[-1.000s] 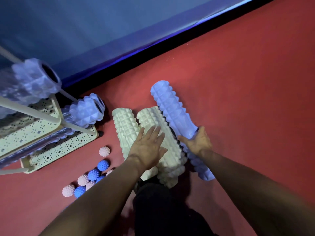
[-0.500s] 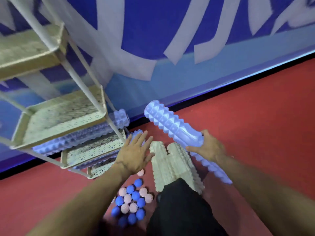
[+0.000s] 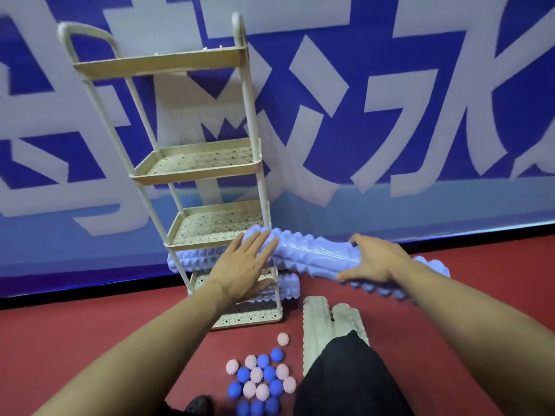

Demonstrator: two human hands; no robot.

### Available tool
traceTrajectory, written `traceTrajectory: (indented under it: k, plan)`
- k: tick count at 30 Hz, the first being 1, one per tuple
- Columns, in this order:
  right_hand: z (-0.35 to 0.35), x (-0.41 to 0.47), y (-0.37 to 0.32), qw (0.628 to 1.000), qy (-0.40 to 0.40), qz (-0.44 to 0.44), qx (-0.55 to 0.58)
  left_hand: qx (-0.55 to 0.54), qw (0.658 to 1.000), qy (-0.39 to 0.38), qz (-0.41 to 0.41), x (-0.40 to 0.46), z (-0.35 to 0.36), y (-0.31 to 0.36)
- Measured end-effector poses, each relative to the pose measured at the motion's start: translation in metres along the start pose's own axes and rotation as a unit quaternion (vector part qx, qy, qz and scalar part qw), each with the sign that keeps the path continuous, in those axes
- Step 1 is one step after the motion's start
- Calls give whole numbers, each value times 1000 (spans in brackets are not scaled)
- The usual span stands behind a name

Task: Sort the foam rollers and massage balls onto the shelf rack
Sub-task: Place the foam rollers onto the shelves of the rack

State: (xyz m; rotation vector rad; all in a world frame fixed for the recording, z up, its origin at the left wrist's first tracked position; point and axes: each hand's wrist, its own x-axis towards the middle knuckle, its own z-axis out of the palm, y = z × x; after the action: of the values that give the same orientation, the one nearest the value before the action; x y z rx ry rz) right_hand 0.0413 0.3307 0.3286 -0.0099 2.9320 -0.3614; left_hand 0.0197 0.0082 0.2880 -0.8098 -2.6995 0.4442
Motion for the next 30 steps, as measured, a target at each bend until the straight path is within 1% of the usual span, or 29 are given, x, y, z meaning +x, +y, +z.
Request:
traceTrajectory:
  k: [4,6,8,9,12,15,18,22,24,28,30]
  plan:
    - [-15,-24,-36,997,-42,-65,22,-10,1000,-5,-13,-19,-10,-4]
    - [-18,-31,-55,994,-54,-93,34,-13,1000,18,-20,-24,-15,-6]
    - [-19,-36,-71,989,-68,-119,45,-15,999,41,-4,-27,-21,-11]
    - [-20,-37,-78,989,-58,-135,29,-23,999,48,5,-30,-24,-14]
    - [-20,-37,-95,986,-19,-165,-16,-39,999,27,7,-44,-34,-29]
    - [-20,-39,-108,981,-47,-186,-6,-30,999,9,7,-58,-40,-45]
    - [-22,-41,-114,975,-70,-210,-20,-33,999,19,6,-73,-39,-61]
    - [-15,-31,-112,973,-63,-204,-82,-59,998,33,-16,-103,-22,-80]
    - [-6,-25,-113,972,-63,-205,-92,-56,998,31,-26,-116,-14,-84]
    - [7,-18,-117,973,-70,-208,-76,-90,994,-28,-54,-127,1,-83]
    - [16,-13,-117,974,-64,-204,-78,-92,993,-35,-70,-128,12,-85]
